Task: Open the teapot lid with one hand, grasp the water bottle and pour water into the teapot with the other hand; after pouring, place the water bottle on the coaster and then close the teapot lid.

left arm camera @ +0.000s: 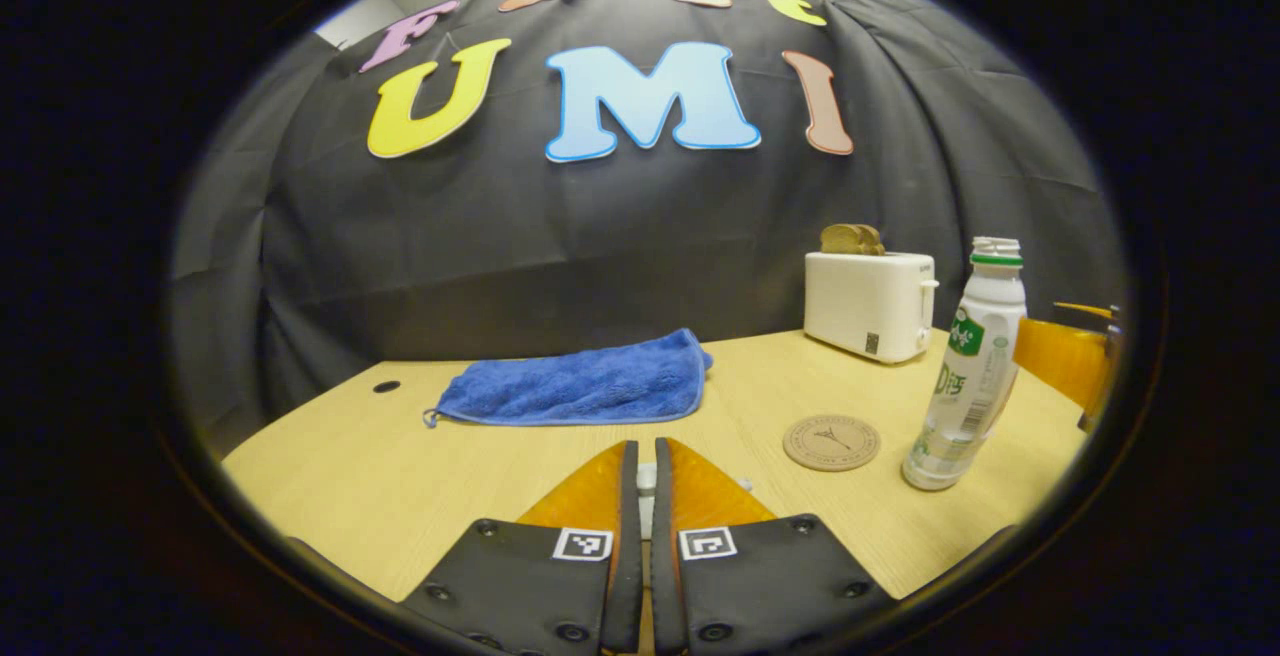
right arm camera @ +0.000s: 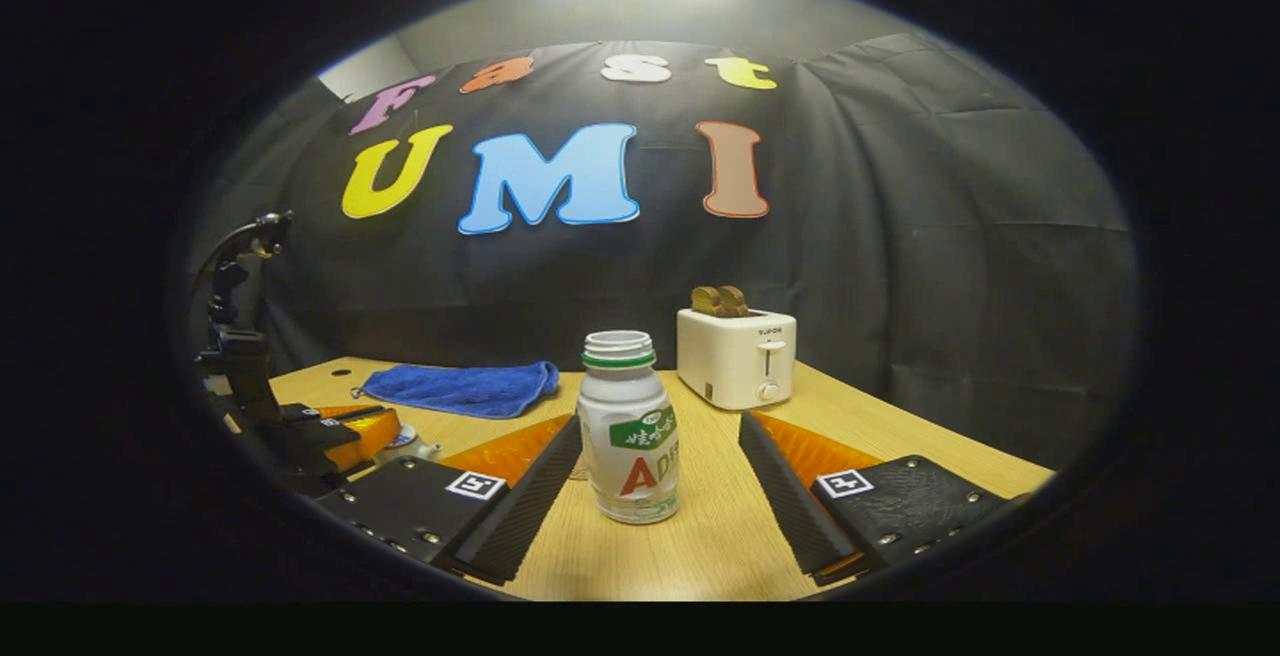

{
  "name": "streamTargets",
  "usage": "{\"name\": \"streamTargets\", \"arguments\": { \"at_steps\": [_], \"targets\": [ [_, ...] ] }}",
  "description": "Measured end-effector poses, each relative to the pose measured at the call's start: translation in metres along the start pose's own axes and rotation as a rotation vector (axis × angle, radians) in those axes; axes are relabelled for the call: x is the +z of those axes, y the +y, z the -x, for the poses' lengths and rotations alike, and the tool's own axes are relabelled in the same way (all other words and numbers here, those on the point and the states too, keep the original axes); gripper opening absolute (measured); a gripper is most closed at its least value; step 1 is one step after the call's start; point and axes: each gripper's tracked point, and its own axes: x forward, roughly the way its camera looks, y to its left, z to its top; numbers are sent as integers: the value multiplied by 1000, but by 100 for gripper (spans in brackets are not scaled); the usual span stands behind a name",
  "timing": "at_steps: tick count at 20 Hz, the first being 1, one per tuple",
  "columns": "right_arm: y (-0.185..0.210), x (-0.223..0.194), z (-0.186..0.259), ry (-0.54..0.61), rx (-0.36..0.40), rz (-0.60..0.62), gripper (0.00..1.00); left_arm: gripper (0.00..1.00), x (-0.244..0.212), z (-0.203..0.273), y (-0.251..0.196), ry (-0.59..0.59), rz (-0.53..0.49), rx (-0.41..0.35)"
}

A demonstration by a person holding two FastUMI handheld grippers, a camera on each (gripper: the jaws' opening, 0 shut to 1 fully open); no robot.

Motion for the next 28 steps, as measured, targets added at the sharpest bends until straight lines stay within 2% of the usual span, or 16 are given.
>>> {"name": "streamTargets", "arguments": {
  "at_steps": [9, 10, 13, 15, 20, 21, 28],
  "targets": [
    [6, -6, -3, 19, 17, 8, 97, 14, 68, 32, 7, -137, 13, -27],
    [7, -7, -5, 25, 19, 8, 97, 10, 77, 40, 11, -154, 11, -26],
    [11, -14, -11, 45, 29, 11, 97, 10, 97, 62, 21, -193, 9, -25],
    [15, -18, -15, 59, 37, 16, 97, 14, 103, 75, 30, -208, 6, -20],
    [23, -24, -26, 80, 37, 35, 97, 14, 102, 97, 49, -209, 32, -15],
    [23, -26, -29, 83, 32, 42, 97, 10, 100, 101, 54, -207, 46, -14],
    [26, -40, -46, 120, 6, 75, 97, 10, 82, 119, 87, -188, 96, 15]
  ]
}}
